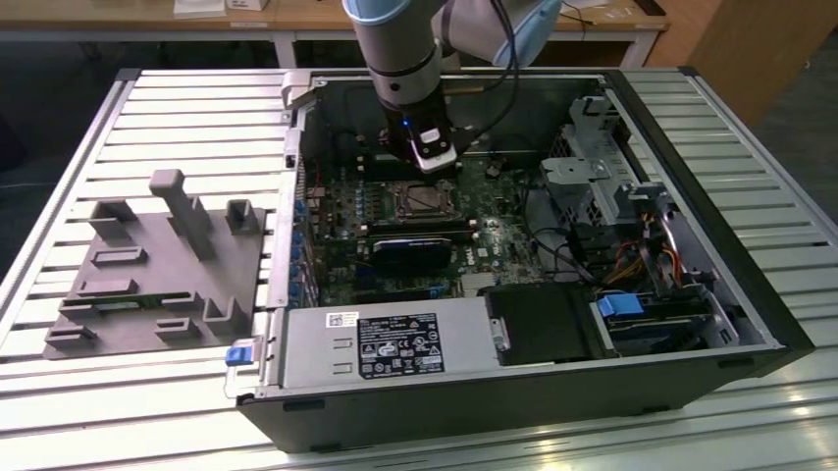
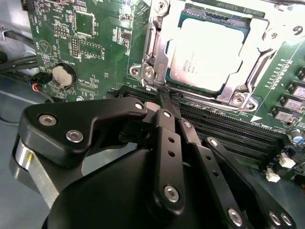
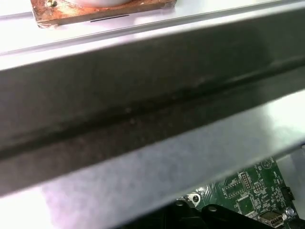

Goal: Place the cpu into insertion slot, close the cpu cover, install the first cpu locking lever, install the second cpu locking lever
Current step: 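Install the first cpu locking lever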

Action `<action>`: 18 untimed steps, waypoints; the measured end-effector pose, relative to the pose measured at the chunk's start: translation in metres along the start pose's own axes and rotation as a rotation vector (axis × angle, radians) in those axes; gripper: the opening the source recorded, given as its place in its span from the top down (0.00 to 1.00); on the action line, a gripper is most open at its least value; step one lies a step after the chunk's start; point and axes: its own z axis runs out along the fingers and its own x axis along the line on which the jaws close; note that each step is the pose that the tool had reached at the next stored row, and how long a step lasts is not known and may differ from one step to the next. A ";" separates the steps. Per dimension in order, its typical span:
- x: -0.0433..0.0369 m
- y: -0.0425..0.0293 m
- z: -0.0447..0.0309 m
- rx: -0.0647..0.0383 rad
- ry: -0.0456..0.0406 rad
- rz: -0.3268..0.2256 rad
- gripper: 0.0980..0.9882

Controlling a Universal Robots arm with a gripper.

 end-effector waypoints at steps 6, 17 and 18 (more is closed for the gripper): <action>-0.0007 0.0003 -0.0029 -0.006 0.0018 0.001 0.99; -0.0039 0.0036 -0.0184 -0.006 0.0018 0.002 0.99; -0.0041 0.0038 -0.0193 -0.006 0.0019 0.002 0.99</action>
